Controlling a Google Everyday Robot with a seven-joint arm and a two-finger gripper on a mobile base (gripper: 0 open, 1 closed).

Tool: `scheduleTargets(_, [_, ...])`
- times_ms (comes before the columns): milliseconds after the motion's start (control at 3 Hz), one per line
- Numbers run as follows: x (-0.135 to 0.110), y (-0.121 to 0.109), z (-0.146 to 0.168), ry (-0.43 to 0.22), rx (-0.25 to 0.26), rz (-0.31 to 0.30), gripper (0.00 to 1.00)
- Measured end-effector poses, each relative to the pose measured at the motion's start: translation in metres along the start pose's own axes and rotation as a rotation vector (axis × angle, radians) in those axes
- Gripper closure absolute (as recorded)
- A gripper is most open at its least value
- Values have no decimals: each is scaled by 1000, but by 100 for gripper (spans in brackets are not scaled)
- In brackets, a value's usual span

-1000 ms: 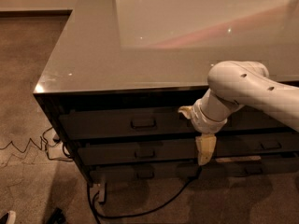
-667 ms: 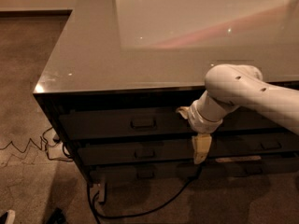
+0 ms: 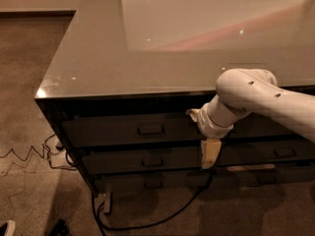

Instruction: Open top drawer

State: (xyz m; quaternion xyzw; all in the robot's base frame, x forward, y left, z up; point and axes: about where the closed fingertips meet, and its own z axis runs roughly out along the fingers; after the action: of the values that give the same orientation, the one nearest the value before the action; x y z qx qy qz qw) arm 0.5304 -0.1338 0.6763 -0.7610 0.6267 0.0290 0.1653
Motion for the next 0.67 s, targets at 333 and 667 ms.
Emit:
scheduleTargets(333, [0, 0, 0, 0, 0, 0, 0])
scheduleTargets(667, [-2, -14, 2, -47, 17, 27, 0])
